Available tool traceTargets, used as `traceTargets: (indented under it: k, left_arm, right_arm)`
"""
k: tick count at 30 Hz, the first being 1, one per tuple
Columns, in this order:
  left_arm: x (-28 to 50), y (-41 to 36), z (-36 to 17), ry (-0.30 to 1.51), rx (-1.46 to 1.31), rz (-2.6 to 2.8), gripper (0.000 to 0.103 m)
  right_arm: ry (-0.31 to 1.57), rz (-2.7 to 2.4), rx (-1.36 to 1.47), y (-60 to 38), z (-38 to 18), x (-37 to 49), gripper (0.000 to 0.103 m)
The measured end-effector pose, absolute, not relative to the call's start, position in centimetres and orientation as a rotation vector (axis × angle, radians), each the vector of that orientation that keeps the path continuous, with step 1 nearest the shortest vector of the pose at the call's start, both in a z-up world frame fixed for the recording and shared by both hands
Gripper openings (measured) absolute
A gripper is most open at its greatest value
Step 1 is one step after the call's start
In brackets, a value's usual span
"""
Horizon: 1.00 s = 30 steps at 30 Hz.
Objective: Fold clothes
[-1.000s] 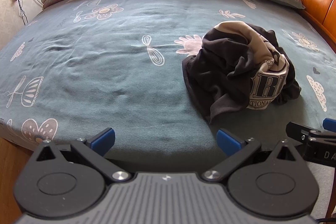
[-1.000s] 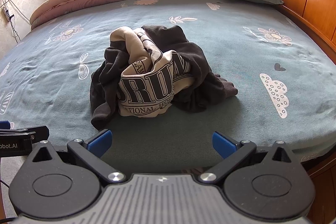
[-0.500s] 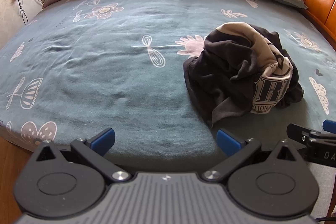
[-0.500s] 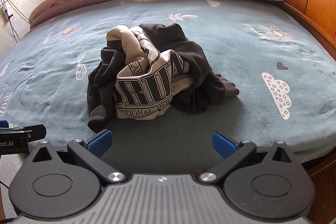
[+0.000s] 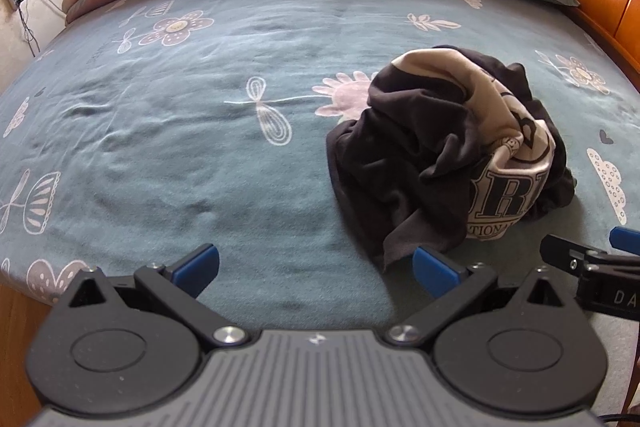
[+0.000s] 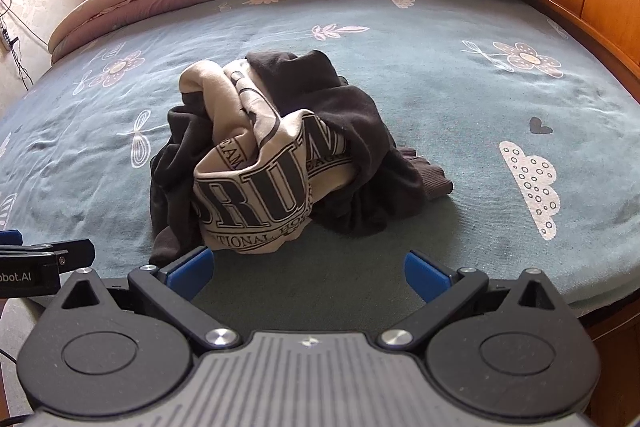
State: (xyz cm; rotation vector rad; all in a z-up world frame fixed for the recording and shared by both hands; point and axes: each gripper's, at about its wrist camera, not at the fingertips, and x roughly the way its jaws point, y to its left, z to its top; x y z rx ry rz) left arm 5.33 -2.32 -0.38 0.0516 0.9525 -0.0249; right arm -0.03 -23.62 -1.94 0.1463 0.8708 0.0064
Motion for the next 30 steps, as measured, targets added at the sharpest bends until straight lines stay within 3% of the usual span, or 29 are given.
traceTargets:
  k: [15,30]
  left_arm:
    - [10.7,-8.2,-0.8,0.937,0.123,-0.137,0.103]
    - [14.8,-8.2,-6.4,1.006,0.095,-0.304,0.103]
  right_arm:
    - [0.897,-0.046,0.200,-27.0,-3.0,1.6,0.103]
    - [0.853,0.025,0.175,-27.2,-2.8,5.5,0.103]
